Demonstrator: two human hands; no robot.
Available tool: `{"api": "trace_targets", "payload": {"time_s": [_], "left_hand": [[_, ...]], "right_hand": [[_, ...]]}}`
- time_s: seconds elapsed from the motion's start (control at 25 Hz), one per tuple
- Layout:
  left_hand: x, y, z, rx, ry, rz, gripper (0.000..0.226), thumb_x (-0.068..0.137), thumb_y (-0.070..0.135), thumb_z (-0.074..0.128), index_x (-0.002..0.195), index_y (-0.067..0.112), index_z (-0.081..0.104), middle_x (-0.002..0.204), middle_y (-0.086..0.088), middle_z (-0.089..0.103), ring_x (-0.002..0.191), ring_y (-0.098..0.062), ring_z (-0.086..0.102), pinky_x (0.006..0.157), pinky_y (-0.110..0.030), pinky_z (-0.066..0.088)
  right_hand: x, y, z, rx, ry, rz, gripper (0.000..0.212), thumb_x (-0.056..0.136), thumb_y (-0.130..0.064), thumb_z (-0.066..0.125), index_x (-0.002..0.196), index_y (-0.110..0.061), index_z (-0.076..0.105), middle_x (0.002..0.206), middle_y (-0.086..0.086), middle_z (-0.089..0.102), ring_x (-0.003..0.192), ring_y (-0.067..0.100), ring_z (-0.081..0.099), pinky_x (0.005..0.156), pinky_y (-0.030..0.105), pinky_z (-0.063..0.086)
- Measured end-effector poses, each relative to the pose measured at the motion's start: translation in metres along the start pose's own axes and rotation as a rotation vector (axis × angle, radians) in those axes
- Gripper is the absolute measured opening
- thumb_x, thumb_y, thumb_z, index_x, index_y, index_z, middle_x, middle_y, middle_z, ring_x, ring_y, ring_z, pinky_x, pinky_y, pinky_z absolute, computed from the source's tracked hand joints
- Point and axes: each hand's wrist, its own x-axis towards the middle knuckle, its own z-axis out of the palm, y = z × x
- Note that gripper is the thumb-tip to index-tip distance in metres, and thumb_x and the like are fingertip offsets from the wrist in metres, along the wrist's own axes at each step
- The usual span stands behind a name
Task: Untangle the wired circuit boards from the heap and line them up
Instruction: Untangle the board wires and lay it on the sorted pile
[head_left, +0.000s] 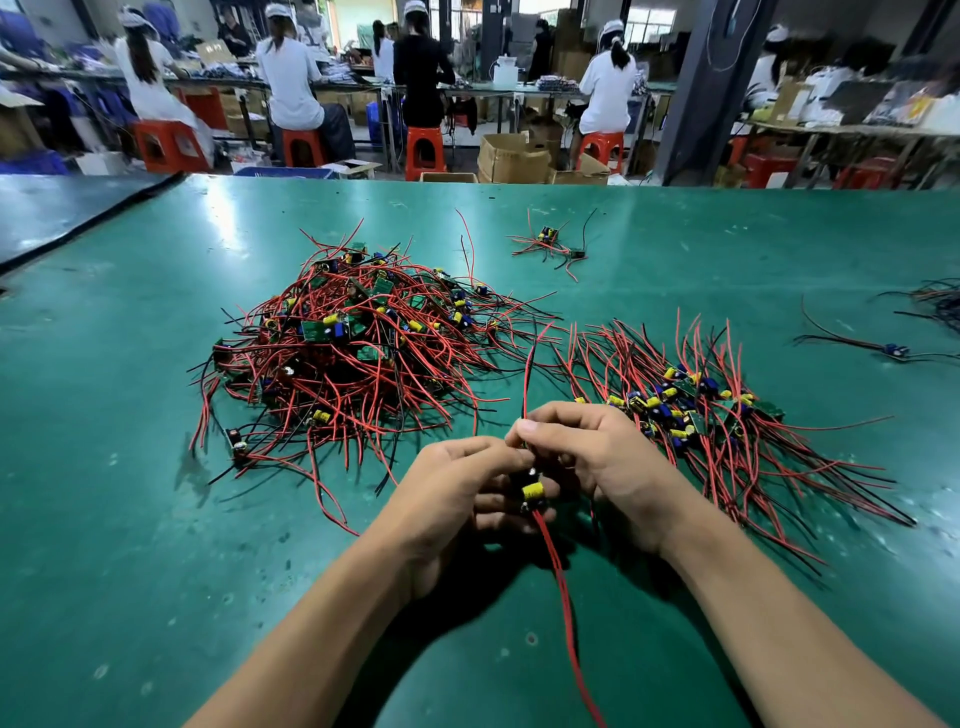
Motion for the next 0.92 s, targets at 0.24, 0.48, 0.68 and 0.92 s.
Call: {"api": "trace_targets", "payload": {"time_s": [0.24, 0.48, 0.68, 0.92], "left_hand": [[0.000, -0.001, 0.001, 0.057, 0.008, -0.004, 0.011, 0.073, 0.014, 0.065, 0.067, 0.012, 0.074, 0.069, -0.014, 0.068, 0.056, -0.024, 0.064, 0.068, -0.035, 0.052], [-0.004, -0.001, 0.003, 0.160, -0.042, -0.029, 0.006, 0.067, 0.016, 0.064, 0.064, 0.013, 0.068, 0.062, -0.014, 0.065, 0.049, -0.022, 0.061, 0.061, -0.033, 0.036], [-0.004, 0.000, 0.005, 0.143, -0.041, -0.021, 0.015, 0.079, 0.006, 0.062, 0.065, 0.010, 0.066, 0.061, -0.015, 0.064, 0.047, -0.022, 0.059, 0.060, -0.033, 0.033], [-0.003, -0.001, 0.006, 0.155, -0.008, -0.010, 0.027, 0.086, 0.004, 0.055, 0.063, 0.012, 0.068, 0.060, -0.014, 0.063, 0.047, -0.022, 0.058, 0.059, -0.032, 0.038]], "right_hand": [[0.004, 0.006, 0.004, 0.024, 0.107, 0.036, 0.014, 0.091, -0.015, 0.066, 0.084, -0.011, 0.078, 0.059, 0.004, 0.058, 0.043, 0.013, 0.053, 0.042, 0.020, 0.045], [0.013, 0.012, 0.000, 0.012, 0.215, -0.057, 0.022, 0.093, -0.008, 0.060, 0.079, -0.010, 0.077, 0.052, -0.006, 0.036, 0.040, 0.009, 0.028, 0.040, 0.018, 0.021], [0.018, 0.014, 0.001, 0.114, 0.323, -0.087, 0.027, 0.094, -0.007, 0.058, 0.074, -0.011, 0.076, 0.053, -0.003, 0.034, 0.037, 0.008, 0.029, 0.038, 0.016, 0.024], [0.020, 0.011, -0.005, 0.195, 0.370, -0.105, 0.017, 0.097, -0.009, 0.058, 0.086, -0.006, 0.071, 0.062, -0.001, 0.041, 0.039, 0.008, 0.031, 0.037, 0.019, 0.027]]}}
